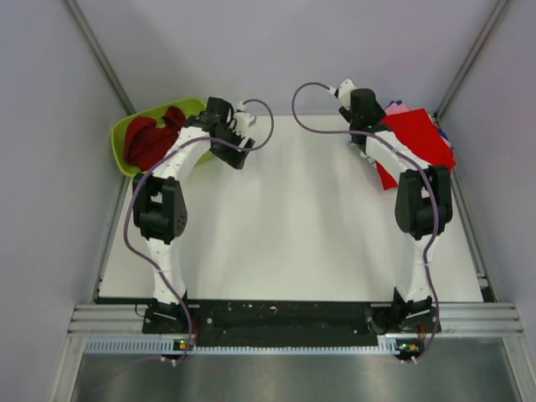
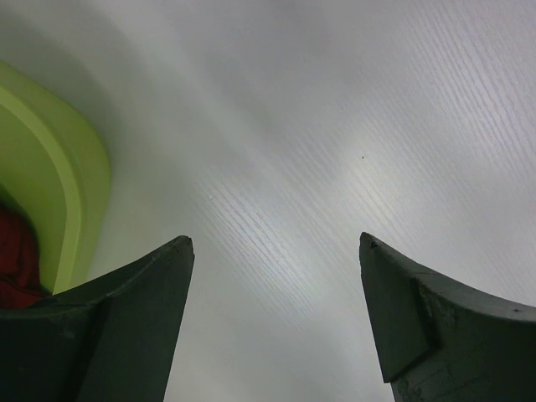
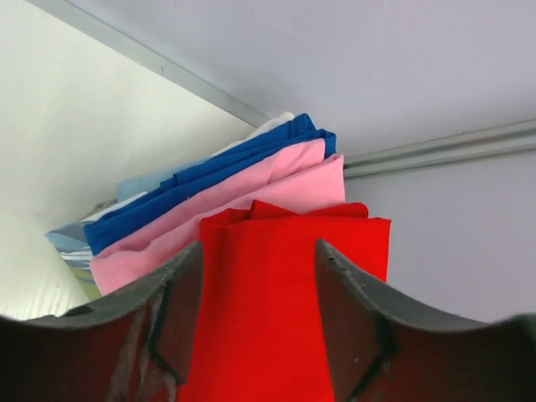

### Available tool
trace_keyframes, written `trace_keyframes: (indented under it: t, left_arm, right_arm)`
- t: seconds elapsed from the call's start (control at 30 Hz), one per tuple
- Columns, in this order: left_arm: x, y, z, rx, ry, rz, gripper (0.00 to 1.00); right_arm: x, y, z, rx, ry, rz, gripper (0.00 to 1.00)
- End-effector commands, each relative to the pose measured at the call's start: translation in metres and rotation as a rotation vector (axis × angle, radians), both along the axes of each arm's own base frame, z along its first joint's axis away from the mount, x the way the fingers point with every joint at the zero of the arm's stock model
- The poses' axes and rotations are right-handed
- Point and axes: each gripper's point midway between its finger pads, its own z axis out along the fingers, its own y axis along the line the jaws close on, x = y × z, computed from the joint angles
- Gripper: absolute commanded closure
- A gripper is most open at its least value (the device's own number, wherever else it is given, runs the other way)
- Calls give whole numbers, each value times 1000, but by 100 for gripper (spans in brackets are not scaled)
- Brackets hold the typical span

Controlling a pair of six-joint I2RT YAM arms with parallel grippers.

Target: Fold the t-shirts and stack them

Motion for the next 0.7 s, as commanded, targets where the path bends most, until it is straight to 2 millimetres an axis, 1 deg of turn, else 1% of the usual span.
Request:
trace_keyframes:
  t: [0.0, 0.03, 0.07, 0.1, 0.13, 0.17, 0.2, 0.23, 0.27, 0.33, 0.4, 0.43, 0.47, 0.57, 0.63, 0.67]
  left_arm:
    - [5, 2, 7, -5, -24, -16, 16]
    - [6, 2, 7, -6, -27, -16, 16]
    - [5, 2, 6, -7, -22, -15, 16]
    - [6, 1, 6, -10, -22, -17, 16]
    - [7, 0, 6, -13, -23, -19, 16]
    - [7, 0, 7, -15, -23, -19, 16]
    - [7, 0, 7, -18, -22, -19, 16]
    - [8, -1, 7, -21, -22, -20, 16]
    - [7, -2, 7, -23, -22, -23, 16]
    - [8, -1, 7, -24, -20, -23, 16]
    - [7, -2, 7, -26, -20, -22, 16]
    - [7, -2, 6, -26, -16, -21, 16]
    - [6, -3, 8, -28, -15, -21, 16]
    - [4, -3, 8, -35, -7, -17, 16]
    - [2, -4, 8, -42, -1, -15, 16]
    - [1, -4, 7, -44, 2, -16, 16]
  right_arm:
    - [6, 23, 22, 129, -22, 101, 39]
    - [2, 28, 19, 159, 4, 129, 36]
    - [-1, 34, 24, 192, 3, 155, 32]
    - [-5, 39, 32, 230, -7, 178, 31]
    - [-10, 43, 41, 278, -19, 199, 30]
    - [-17, 48, 55, 353, -37, 233, 29]
    - [-24, 42, 71, 438, -63, 248, 22]
    - [-30, 41, 82, 523, -74, 283, 17]
    - [-38, 37, 93, 598, -89, 296, 15]
    - [-51, 10, 111, 683, -135, 250, 15]
    - [-63, -17, 111, 754, -156, 168, 15]
    - [-68, -44, 107, 801, -170, 98, 16]
    - [-75, -66, 92, 863, -165, 24, 16]
    - [-96, -128, 60, 1012, -187, -182, 18]
    - [-111, -161, 37, 1108, -195, -302, 19]
    - [-116, -173, 32, 1145, -210, -345, 20]
